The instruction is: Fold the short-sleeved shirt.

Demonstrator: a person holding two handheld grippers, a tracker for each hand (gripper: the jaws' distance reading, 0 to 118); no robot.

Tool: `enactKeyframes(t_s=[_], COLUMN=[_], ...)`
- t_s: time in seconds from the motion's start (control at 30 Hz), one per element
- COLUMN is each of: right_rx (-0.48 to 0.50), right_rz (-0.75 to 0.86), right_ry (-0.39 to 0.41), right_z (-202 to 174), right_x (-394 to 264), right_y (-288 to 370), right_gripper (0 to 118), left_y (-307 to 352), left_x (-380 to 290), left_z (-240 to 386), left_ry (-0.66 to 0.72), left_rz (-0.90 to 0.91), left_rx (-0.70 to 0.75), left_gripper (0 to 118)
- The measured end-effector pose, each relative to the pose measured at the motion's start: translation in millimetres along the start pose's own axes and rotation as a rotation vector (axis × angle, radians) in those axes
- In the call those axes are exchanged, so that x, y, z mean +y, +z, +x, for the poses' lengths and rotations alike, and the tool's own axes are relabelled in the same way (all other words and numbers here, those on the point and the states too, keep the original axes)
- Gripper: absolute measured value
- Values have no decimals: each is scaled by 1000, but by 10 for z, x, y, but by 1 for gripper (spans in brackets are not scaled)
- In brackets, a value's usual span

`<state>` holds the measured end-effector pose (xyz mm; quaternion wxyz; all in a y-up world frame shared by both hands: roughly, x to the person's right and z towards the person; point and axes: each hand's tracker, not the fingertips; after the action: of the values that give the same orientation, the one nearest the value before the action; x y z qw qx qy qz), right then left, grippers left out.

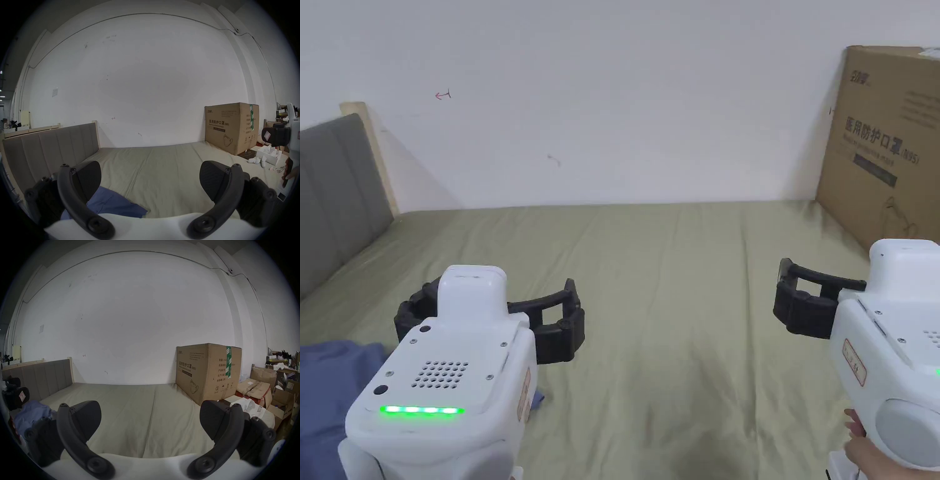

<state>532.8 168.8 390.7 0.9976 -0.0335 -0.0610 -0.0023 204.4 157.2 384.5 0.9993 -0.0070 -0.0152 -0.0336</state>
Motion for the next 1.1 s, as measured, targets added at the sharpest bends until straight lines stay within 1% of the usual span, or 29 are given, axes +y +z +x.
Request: enactKeyframes(t_s=[0.2, 0.4, 0.5, 0.53, 0.57, 0.63, 0.67, 0.73, 0.77, 0.8, 0.83, 0.87, 0.9, 0.93, 0.97, 1.0, 1.03, 1.07, 1.1], right_rx=[-4, 0, 0, 4, 16, 50, 84, 128, 119, 71, -5, -40, -136, -226, -302, -292, -270, -245, -231], right_rz=[-25, -29, -22, -22, -32, -63, -82, -155, -231, -307, -347, -391, -407, -482, -558, -450, -374, -323, -287], right_ry=[-16, 2, -5, -22, -66, -199, -353, -772, -1114, -1452, -1733, -2058, -2264, -2377, -2350, -2178, -2037, -1880, -1763], right_z=[19, 5, -16, -17, -8, 63, 152, 429, 590, 750, 831, 879, 776, 810, 871, 951, 1041, 1025, 1067], right_x=[-14, -12, 12, 29, 48, 90, 68, -58, -248, -523, -739, -1027, -1304, -1549, -1709, -1678, -1614, -1424, -1265], right_y=[-23, -33, -57, -78, -117, -248, -348, -565, -657, -722, -696, -681, -573, -556, -521, -494, -504, -483, -495], right_gripper=[118, 118, 118, 118, 118, 118, 118, 118, 118, 118, 118, 118, 118, 118, 118, 118, 118, 118, 118], left_y=[-38, -78, -115, -127, -157, -229, -272, -378, -480, -576, -610, -618, -608, -591, -578, -584, -613, -629, -626], left_x=[-37, -48, -15, 5, 39, 122, 148, 116, 2, -161, -346, -476, -503, -450, -348, -236, -131, -13, 127], left_z=[1, -31, -30, -14, 21, 139, 241, 517, 718, 886, 874, 873, 850, 866, 872, 861, 802, 754, 682], left_ry=[16, 37, 39, 30, 1, -113, -207, -529, -839, -1164, -1384, -1592, -1589, -1543, -1407, -1282, -1179, -1069, -918], left_rz=[-25, -52, -57, -51, -43, -24, -4, 19, 25, 71, 138, 227, 269, 259, 220, 183, 158, 134, 108], left_rx=[-16, -10, -7, -4, 3, 17, 31, 127, 259, 367, 392, 391, 339, 295, 245, 242, 250, 248, 223], left_gripper=[118, 118, 118, 118, 118, 118, 118, 118, 118, 118, 118, 118, 118, 118, 118, 118, 118, 118, 118])
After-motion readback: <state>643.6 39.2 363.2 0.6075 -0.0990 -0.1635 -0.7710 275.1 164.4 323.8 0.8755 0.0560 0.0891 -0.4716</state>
